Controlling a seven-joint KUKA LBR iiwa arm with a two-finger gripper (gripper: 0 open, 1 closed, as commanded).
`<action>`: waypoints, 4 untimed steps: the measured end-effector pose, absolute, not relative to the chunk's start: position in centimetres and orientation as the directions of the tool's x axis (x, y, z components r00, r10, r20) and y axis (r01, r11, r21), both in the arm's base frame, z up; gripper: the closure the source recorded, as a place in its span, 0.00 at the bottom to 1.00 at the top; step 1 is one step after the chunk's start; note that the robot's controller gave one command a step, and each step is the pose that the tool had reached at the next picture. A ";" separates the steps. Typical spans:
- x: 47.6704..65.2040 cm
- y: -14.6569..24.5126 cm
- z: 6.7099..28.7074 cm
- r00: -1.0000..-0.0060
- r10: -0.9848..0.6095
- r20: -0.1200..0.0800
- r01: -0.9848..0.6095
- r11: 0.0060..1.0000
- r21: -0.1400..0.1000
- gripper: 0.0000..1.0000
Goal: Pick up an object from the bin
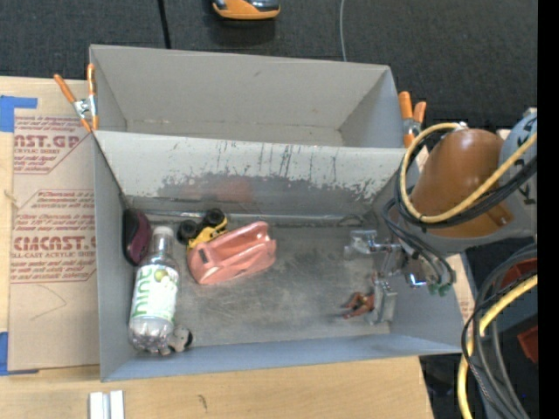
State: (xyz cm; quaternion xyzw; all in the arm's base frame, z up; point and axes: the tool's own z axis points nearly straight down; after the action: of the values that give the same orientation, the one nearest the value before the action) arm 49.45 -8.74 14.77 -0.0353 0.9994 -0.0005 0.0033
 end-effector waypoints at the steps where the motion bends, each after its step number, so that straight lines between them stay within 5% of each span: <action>1: 50.8 -11.2 7.4 -0.931 -0.365 0.000 -0.365 0.931 0.001 1.00; 3: 52.5 -11.3 7.4 -0.926 -0.377 0.000 -0.377 0.926 0.001 1.00; 4: 52.0 -11.0 11.5 -0.926 -0.376 0.007 -0.376 0.927 0.006 1.00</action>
Offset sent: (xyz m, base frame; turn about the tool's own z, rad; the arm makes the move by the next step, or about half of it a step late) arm 0.0000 0.0000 0.0000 0.0000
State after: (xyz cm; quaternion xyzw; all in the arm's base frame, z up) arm 51.95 -11.02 11.50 -0.1917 0.9814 0.0021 -0.0039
